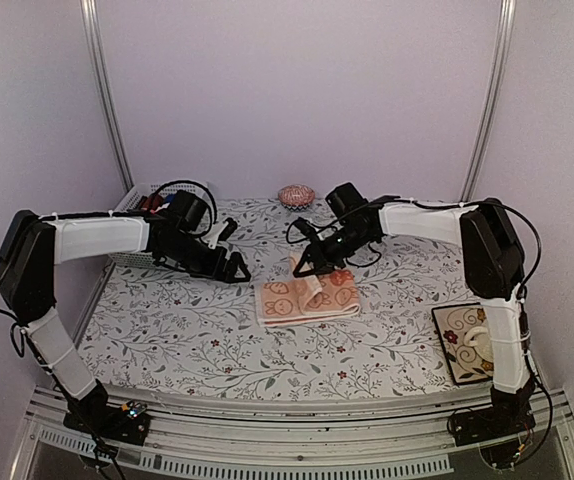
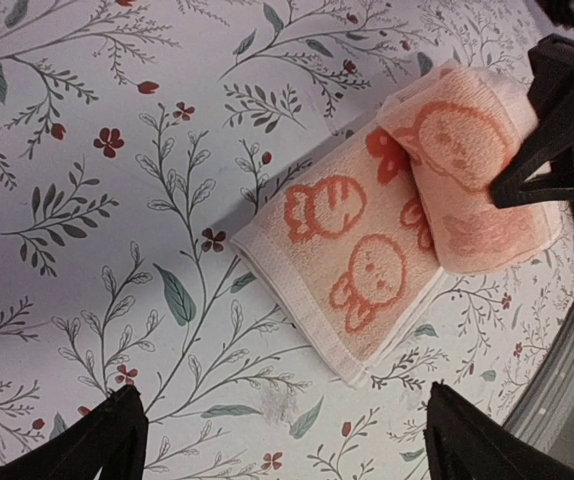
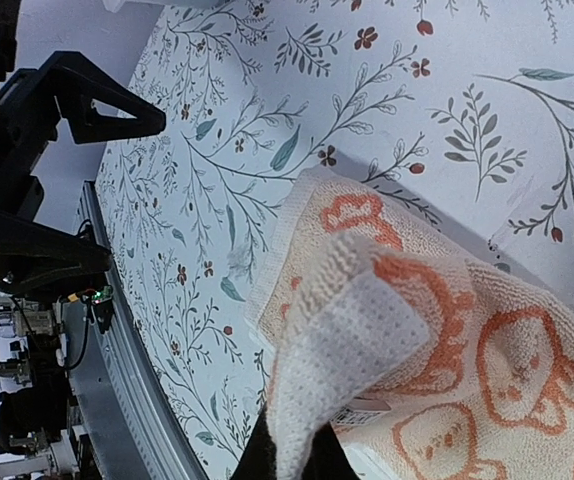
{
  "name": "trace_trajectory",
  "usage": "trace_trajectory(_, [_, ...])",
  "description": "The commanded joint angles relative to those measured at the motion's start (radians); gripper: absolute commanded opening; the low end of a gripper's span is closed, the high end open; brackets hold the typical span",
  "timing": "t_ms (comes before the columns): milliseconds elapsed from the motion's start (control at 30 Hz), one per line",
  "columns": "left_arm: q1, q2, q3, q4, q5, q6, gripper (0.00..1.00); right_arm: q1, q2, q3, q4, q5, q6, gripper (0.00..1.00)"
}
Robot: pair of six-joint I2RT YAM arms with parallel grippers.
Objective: Roll the towels
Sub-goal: Fold the towel at the center of the board.
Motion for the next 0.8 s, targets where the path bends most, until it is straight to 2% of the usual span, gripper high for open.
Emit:
trace_trajectory(0, [0.003, -0.011, -0.017, -0.003, 0.003, 0.006, 0.97, 0.019, 0.049, 0.030, -0.019, -0.026, -0.016, 0.06])
trace_trajectory(500, [0.002, -0.011, -0.011, -0.006, 0.005, -0.007, 0.97, 0.021, 0.015, 0.049, -0.066, -0.048, -0.067, 0.07])
trace_trajectory(767, [-0.001, -0.015, -0.016, -0.004, 0.004, -0.022, 0.97, -0.014, -0.038, -0.008, -0.085, -0.044, -0.097, 0.07])
